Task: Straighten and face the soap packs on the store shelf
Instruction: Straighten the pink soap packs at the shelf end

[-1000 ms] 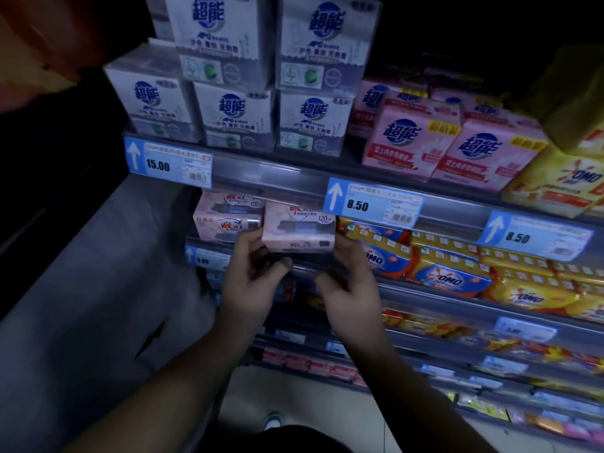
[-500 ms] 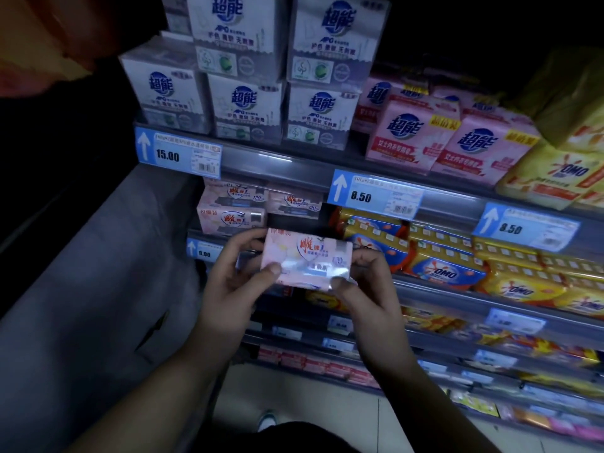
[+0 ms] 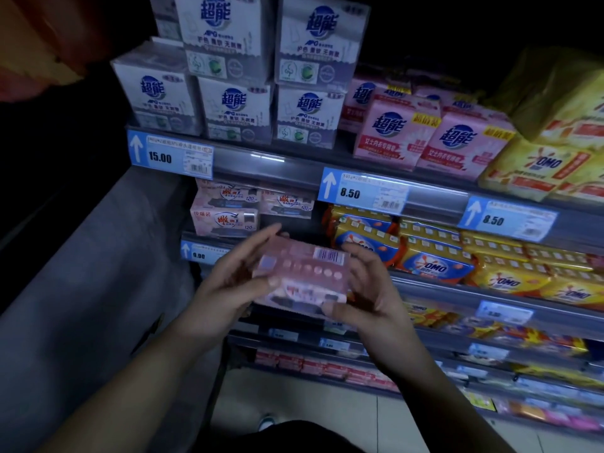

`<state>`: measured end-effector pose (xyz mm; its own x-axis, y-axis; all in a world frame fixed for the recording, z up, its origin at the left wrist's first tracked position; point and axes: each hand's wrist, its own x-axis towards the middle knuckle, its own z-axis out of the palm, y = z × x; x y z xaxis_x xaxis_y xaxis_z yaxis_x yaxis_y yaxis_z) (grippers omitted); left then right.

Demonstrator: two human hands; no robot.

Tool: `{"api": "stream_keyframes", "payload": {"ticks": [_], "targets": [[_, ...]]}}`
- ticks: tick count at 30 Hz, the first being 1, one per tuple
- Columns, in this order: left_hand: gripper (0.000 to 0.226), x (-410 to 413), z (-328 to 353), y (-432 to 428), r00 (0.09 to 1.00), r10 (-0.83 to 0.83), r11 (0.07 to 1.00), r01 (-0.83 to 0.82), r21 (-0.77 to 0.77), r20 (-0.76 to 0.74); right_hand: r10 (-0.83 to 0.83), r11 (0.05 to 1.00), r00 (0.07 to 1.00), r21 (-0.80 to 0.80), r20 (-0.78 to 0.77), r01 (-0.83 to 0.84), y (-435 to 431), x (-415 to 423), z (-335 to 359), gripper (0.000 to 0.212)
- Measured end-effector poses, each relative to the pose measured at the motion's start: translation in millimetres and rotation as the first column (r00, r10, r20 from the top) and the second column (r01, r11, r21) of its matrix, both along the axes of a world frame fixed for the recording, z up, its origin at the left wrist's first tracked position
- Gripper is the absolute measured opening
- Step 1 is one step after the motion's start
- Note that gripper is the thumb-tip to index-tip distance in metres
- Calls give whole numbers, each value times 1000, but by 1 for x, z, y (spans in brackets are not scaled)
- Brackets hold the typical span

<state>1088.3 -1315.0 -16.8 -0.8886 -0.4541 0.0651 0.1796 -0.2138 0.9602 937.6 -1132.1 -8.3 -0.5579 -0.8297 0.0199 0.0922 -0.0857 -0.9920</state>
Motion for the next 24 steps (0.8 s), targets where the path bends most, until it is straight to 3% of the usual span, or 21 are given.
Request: {"api": "stream_keyframes", "payload": {"ticks": [2, 6, 8, 11, 14, 18, 20, 24], "targets": [[71, -3, -2, 3, 998, -37, 998, 39, -45, 49, 39, 999, 995, -33, -89, -42, 3, -3, 3, 74], [82, -9, -3, 8, 996, 82, 996, -83, 27, 36, 99, 992, 984, -60, -147, -108, 5, -10, 9, 75], [76, -10, 0, 6, 995, 100, 995, -99, -31, 29, 115, 992, 982, -42, -150, -122, 7, -12, 8, 78], [63, -9, 4, 2, 999, 45, 998, -44, -43, 7, 42, 999, 993, -4, -112, -43, 8, -12, 7, 76], [68, -5, 5, 3, 1000, -14, 999, 15, -33, 16, -105, 994, 994, 39, 6, 105, 6, -10, 7, 54], [59, -11, 4, 11, 998, 55, 994, -57, 91, 31, -172, 984, 983, 65, 59, 168, 5, -11, 5, 38], [55, -13, 3, 12, 995, 87, 986, -92, 138, 47, -116, 993, 991, 42, 70, 113, 9, -13, 6, 47], [58, -13, 7, 7, 999, 36, 997, -39, 74, 39, -33, 994, 992, 104, -122, 46, 11, -18, 7, 73]]}}
